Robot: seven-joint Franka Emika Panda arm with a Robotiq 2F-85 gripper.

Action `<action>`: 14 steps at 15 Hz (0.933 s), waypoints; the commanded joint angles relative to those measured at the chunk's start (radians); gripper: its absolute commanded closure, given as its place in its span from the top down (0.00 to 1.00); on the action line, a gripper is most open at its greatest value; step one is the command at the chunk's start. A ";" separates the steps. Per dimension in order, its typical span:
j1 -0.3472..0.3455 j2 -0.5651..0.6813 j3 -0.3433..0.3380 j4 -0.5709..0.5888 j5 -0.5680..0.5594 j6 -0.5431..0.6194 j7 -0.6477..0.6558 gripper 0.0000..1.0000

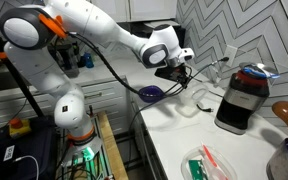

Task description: Move the left bowl to the left

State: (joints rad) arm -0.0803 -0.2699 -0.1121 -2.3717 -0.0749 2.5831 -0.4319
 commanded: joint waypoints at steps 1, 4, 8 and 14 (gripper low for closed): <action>0.112 -0.186 -0.027 -0.084 0.084 -0.016 -0.153 0.02; 0.215 -0.281 -0.043 -0.103 0.112 -0.027 -0.250 0.02; 0.379 -0.313 -0.099 -0.096 0.208 -0.019 -0.400 0.02; 0.395 -0.283 -0.096 -0.071 0.247 -0.016 -0.412 0.07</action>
State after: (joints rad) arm 0.3307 -0.5550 -0.2235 -2.4448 0.1576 2.5704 -0.8353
